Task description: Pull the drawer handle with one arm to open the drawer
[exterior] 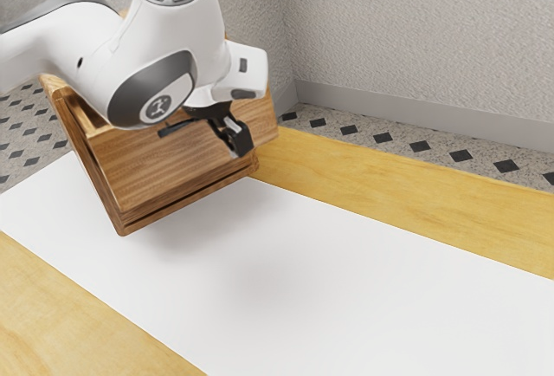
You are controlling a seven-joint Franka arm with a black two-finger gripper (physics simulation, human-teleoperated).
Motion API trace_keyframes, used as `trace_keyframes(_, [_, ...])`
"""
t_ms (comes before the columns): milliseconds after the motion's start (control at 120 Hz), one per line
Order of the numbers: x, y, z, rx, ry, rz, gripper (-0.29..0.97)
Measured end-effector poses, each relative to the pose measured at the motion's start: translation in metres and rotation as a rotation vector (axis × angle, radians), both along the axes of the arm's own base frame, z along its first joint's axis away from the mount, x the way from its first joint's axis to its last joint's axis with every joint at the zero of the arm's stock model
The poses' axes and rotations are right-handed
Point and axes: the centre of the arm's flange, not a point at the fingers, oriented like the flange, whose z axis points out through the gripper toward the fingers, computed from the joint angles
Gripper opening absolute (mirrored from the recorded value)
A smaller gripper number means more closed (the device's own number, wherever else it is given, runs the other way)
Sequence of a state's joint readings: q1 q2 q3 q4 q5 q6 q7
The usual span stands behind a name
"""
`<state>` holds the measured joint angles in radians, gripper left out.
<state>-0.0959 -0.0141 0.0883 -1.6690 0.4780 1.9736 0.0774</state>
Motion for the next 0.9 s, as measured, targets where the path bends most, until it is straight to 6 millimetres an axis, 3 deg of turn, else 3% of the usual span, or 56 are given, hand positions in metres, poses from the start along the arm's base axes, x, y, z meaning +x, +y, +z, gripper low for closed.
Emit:
trace_keyframes(125, [-0.004, -0.008, -0.001, -0.002, -0.002, 0.003, 0.67])
trace_keyframes(358, [-0.023, -0.049, -0.003, -0.012, -0.004, -0.043, 0.69])
trace_keyframes(575, [-0.034, -0.047, -0.006, -0.016, -0.008, -0.016, 0.67])
trace_keyframes(675, [-0.037, -0.055, -0.006, -0.017, -0.012, -0.017, 0.65])
trace_keyframes(858, [-0.047, -0.095, 0.004, 0.003, -0.03, -0.059, 0.6])
trace_keyframes(900, [-0.051, -0.114, 0.013, 0.029, -0.04, -0.079, 0.44])
